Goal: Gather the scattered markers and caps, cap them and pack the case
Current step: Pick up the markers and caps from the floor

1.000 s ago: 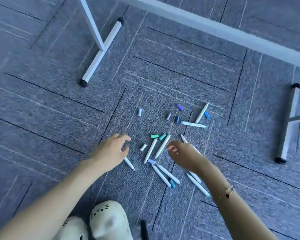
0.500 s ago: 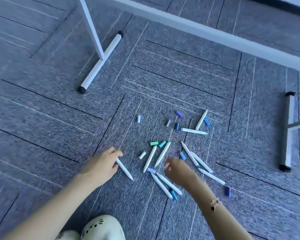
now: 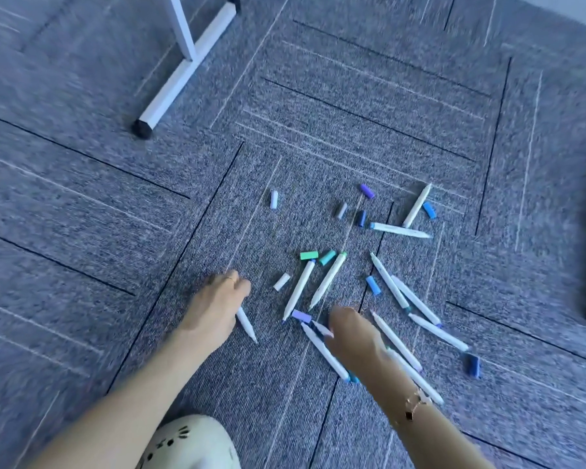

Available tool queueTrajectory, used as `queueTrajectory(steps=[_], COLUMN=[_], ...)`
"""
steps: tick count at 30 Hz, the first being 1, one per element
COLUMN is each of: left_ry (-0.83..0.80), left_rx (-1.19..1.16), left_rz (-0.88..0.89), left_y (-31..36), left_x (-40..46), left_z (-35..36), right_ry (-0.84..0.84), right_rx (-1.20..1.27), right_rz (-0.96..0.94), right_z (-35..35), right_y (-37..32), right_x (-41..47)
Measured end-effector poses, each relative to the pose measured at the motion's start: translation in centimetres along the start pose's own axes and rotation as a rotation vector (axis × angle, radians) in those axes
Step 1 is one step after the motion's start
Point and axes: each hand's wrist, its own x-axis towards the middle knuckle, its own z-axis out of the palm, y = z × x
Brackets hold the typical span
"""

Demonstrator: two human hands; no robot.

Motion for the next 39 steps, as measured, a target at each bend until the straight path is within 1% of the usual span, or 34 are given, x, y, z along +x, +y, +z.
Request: queueTrajectory(steps=[4,6,9,13,14,16,18,20,23,26,30,32,36,39], left_ry=[0.006,-0.009,-0.02,0.013,0.023,0.037,0.021,0.028,0.081,0.11,0.092,0.101,0.101,0.095], left_rx=[0.199,0.245,0.152,-0.034,-0.06,-0.134,-0.247,-0.306,-0.324,-0.348,-0.412,-0.386,-0.357,-0.36], left_rz=[0.064,0.054,-0.012,-0.106,-0.125,-0.145,-0.137,-0.129,-0.157,-0.203,-0.193,-0.187,-0.24,-0.224], left_y=[-0.4,-0.5,-0.5,0.2,0.7,1.6,2.8,4.3,6.0,7.0,8.4,9.0,9.4,9.1], left_x=[0.2,0.1,-0.2,-0.1,0.0,0.5,1.2,2.1,3.3,4.1,4.7,4.9,5.0,4.7], left_z=[0.6,0.7,0.4,-0.1,-0.2,-0.2,-0.2,-0.1,0.3,1.6,3.0,3.2,3.3,3.2], right_ry=[0.068,0.081,0.107,0.189,0.203,0.238,0.282,0.29,0.283,0.238,0.178,0.178,0.16,0.177], right_rx=[0.045,0.053,0.074,0.193,0.185,0.135,0.181,0.234,0.281,0.264,0.225,0.226,0.213,0.121], right_rz=[0.018,0.012,0.021,0.03,0.015,-0.021,-0.032,-0.087,-0.139,-0.12,-0.062,-0.056,-0.025,-0.034], right_z=[0.8,0.8,0.4,-1.0,-1.4,-2.1,-2.8,-3.2,-3.5,-3.3,-2.9,-2.5,-2.1,-1.8], right_y=[0.1,0.1,0.1,0.4,0.6,1.5,3.0,4.6,6.8,8.5,10.0,10.6,11.1,11.1], right_x=[-0.2,-0.4,-0.4,-0.4,-0.6,-1.0,-1.4,-1.9,-2.2,-2.2,-2.7,-2.7,-2.7,-2.7])
